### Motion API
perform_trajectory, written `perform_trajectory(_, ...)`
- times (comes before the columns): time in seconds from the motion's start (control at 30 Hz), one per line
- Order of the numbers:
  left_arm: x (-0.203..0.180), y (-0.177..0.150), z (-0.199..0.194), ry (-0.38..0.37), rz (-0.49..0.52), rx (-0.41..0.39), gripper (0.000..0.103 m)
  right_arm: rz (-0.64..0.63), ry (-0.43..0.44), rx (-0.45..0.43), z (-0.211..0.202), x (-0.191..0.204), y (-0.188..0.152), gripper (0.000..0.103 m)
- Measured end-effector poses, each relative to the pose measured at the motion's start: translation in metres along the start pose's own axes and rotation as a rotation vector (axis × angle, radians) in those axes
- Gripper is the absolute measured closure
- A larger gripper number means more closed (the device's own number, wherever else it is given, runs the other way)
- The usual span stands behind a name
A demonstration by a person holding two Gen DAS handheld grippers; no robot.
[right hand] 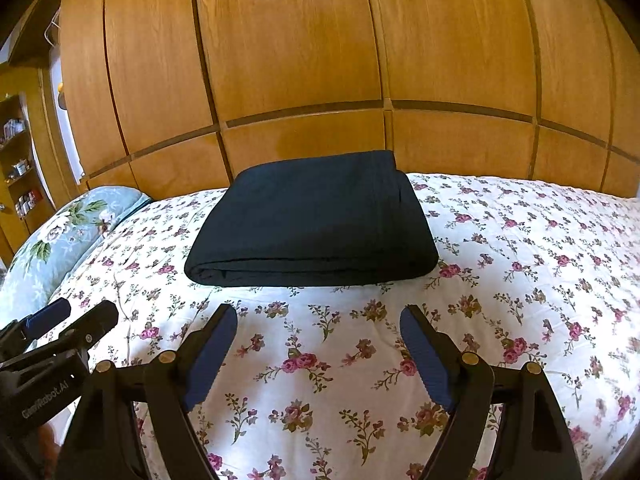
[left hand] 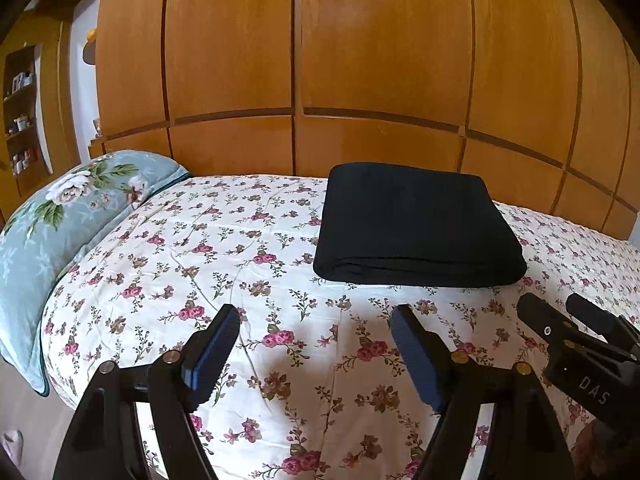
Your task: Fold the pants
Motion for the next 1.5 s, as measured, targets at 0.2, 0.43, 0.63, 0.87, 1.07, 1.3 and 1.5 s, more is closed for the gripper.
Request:
perform_trajectory(0.2, -0.001, -0.004, 0.004, -0.005, -0.001, 0.023, 0.025, 0.017, -0.002, 0.016, 0.002, -0.003, -0.002, 0.019)
perform_trajectory(0.43, 0.000, -0.007, 0.007, -0.008, -0.006, 0.038, 0.025, 0.017, 0.001, 0.019, 0.003, -0.004, -0.003, 0.019)
perform_trajectory(0.63, -0.001, -0.008, 0.008, -0.008, -0.006, 0.043, 0.025, 0.015, 0.004, 0.023, 0.005, -0.003, -0.004, 0.019)
perform_trajectory(0.87, -0.002, -0.010, 0.011, -0.013, -0.004, 0.060, 0.025, 0.022, 0.005, 0.030, 0.006, -0.003, -0.005, 0.019)
perform_trajectory(1.07, -0.002, -0.011, 0.012, -0.013, -0.007, 0.068, 0.025, 0.022, 0.007, 0.032, 0.007, -0.002, -0.006, 0.019)
perform_trajectory(1.3, -0.002, -0.012, 0.013, -0.014, -0.007, 0.074, 0.025, 0.022, 0.008, 0.034, 0.007, -0.002, -0.006, 0.019)
perform_trajectory(1.5, -0.002, -0.014, 0.016, -0.016, -0.007, 0.087, 0.025, 0.030, 0.011, 0.042, 0.009, -0.003, -0.007, 0.019)
Point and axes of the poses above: each gripper's, at about its wrist camera, not at the fingertips, and z roughly the way its jaws point, x to its left, y to its top, the point moved 8 cm from there along z, roughly the way its jaws point, and after that the axes turned 5 degrees about z, right-handed, at the moved point
